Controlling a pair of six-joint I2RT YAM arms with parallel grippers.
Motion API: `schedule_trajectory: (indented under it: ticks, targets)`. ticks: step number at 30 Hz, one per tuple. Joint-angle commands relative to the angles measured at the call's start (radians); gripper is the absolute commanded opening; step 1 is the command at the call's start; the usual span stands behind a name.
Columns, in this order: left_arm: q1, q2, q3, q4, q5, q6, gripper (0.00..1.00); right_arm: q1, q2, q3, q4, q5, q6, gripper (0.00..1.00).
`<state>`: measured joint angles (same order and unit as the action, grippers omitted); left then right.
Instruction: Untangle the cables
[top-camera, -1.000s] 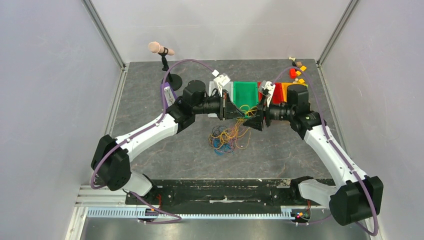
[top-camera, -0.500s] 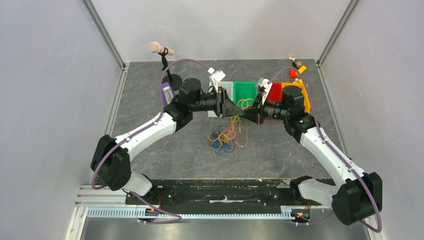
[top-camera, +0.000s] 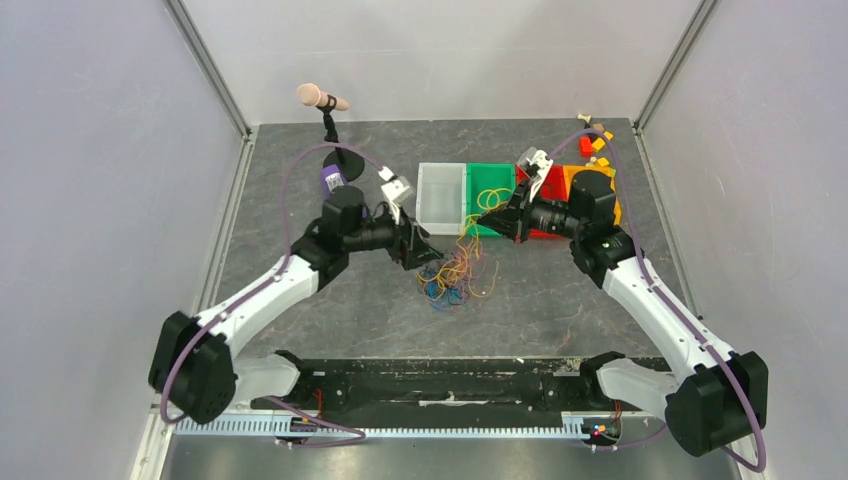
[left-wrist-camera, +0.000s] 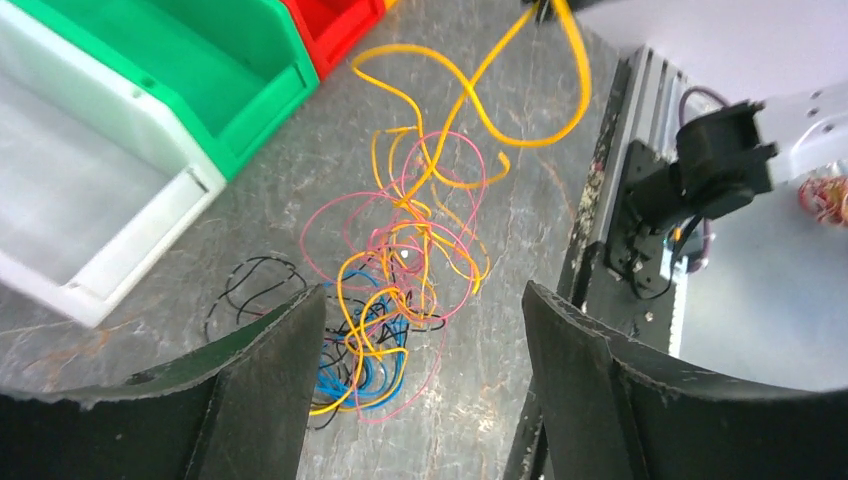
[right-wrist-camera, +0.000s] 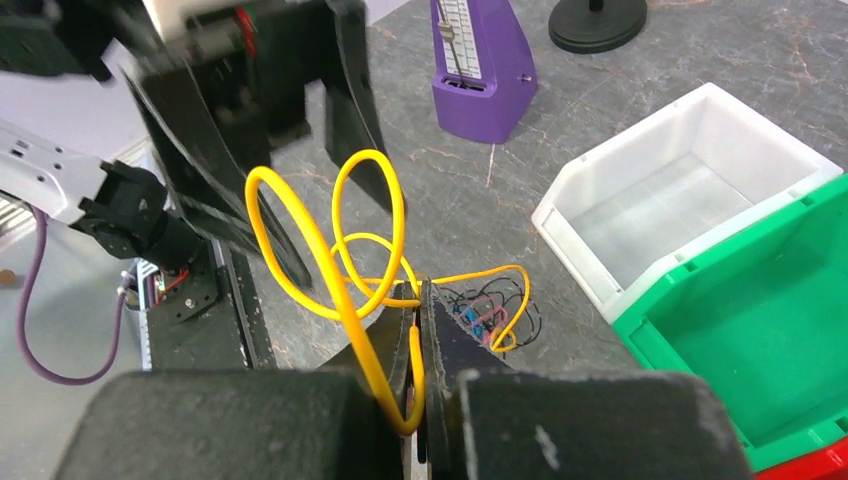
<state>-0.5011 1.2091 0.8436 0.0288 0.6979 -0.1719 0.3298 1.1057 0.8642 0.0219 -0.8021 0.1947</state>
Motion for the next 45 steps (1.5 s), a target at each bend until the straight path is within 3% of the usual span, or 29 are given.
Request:
schedule_trajectory:
  ticks: [1,4,7,11,18,21,24,27,33,36,45]
  targets:
    - [-0.111,0.124,-0.038,0.268,-0.113,0.107,0.79,0.001,-0.024,0.016,0.078,0.001,0.079,0.0]
    - [-0.174,0.215,-0.009,0.391,-0.181,0.081,0.8,0.003,-0.028,0.02,0.078,-0.008,0.097,0.0]
    - [-0.207,0.309,0.03,0.388,-0.221,0.041,0.8,0.004,-0.035,0.043,0.08,0.008,0.117,0.0]
    - [-0.197,0.342,-0.024,0.32,-0.247,0.017,0.66,-0.043,-0.035,0.138,0.072,0.034,0.155,0.0]
    - [-0.193,0.307,-0.104,0.169,-0.353,0.037,0.47,-0.243,0.026,0.274,0.156,-0.042,0.324,0.0]
    - [-0.171,0.292,-0.105,0.109,-0.367,0.046,0.38,-0.302,0.028,0.283,0.136,-0.063,0.325,0.0]
    - [-0.16,0.255,-0.112,0.073,-0.344,0.09,0.36,-0.374,0.029,0.283,0.042,-0.083,0.256,0.0]
    - [-0.159,0.19,-0.115,0.035,-0.335,0.137,0.41,-0.429,0.039,0.302,-0.126,-0.046,0.07,0.0]
    - [-0.159,0.06,-0.102,-0.091,-0.348,0.163,0.7,-0.514,0.146,0.395,-0.454,0.193,-0.348,0.0]
    - [-0.159,0.005,-0.097,-0.123,-0.35,0.164,0.78,-0.529,0.194,0.384,-0.45,0.32,-0.454,0.0]
    - [-0.159,-0.102,-0.071,-0.16,-0.382,0.101,0.8,-0.556,0.38,0.327,-0.302,0.472,-0.542,0.0]
